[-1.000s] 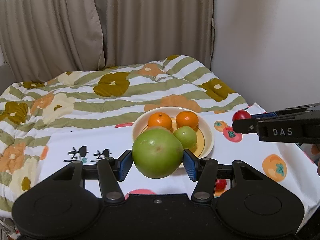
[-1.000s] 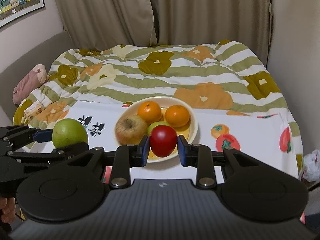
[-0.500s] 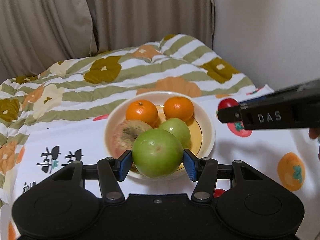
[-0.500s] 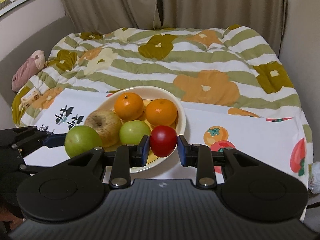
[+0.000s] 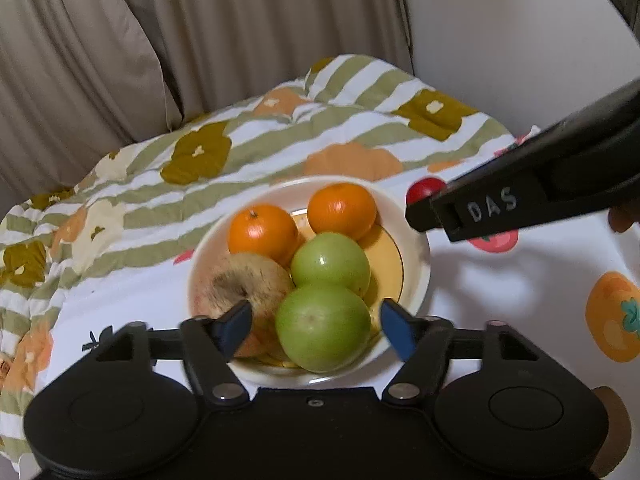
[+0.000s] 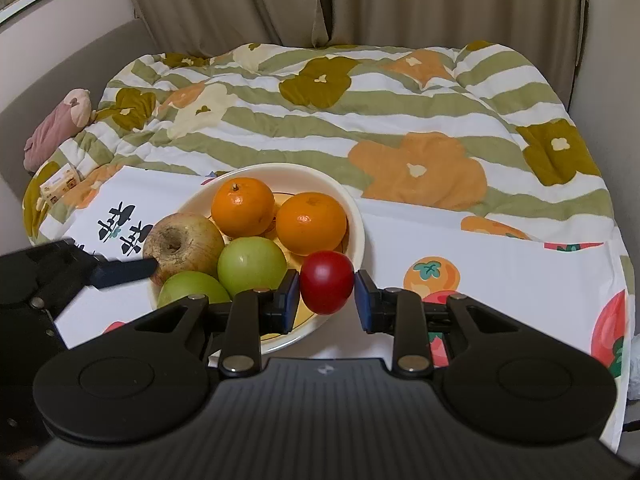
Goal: Organize fruits
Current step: 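Carry the green apple and red tomato to the duck bowl and release both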
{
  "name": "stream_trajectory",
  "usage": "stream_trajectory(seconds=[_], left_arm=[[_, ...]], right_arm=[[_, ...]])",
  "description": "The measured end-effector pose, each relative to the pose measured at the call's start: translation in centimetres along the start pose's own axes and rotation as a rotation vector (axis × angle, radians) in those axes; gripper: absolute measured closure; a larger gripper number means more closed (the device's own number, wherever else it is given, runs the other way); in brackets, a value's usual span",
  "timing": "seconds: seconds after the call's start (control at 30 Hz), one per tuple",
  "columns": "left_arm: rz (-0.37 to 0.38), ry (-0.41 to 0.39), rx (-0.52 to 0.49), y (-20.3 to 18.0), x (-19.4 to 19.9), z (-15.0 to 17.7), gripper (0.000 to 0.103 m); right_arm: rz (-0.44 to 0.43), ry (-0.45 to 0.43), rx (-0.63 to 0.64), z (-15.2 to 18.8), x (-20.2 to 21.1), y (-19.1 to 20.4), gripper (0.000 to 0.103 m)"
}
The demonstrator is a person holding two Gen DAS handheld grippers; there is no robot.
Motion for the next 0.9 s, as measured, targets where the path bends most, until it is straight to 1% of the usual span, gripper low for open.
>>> stream_trajectory(seconds=[0.2,0.33,0.57,0.7,0.8,0.87,0.9], left_arm=[[0.012,-0.002,0.050,1.2,1.2,-0.4,0.018],[0.003,-0.001,0.103,2.5,2.1,-0.4,0.016],[-0.011,0.015,0.185,4.2,3.3,-0.1,0.016],[-0.023,0.026,0.211,4.7,3.7,0.3,0.016],[-0.035,0.034,0.225,5.1,4.0,0.7,0.016],[-0.046,0.039,0.236,5.4,4.1,1.0,0.016],[-0.049,0.043,0.245,5.4,4.2,1.2,0.016]], right_arm=[[-0.004,0.001,0.003,-0.2,-0.1,-0.1,0.058],[-0.028,0.008,0.023,-0.6,-0.5,0.1,0.058],[-0.081,0.046,0.102,-0.5,-2.0,1.1,0.058],[-0.106,0.045,0.146,-0.1,-3.1,1.3,0.058],[-0.119,0.041,0.157,0.1,-3.4,1.2,0.058],[-0.126,0.035,0.148,0.2,-3.5,1.1,0.055],[-0.128,0.026,0.140,0.2,-3.3,1.0,0.048]])
Point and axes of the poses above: each gripper's, at about its wrist camera, not at the fingertips, and x roughly against the way its jaws point, y to its left, z to its underside, the point moved 6 cm from there along -x, roughly the way its jaws point, and after that the axes turned 6 degrees about -y, right-handed, at the moved point
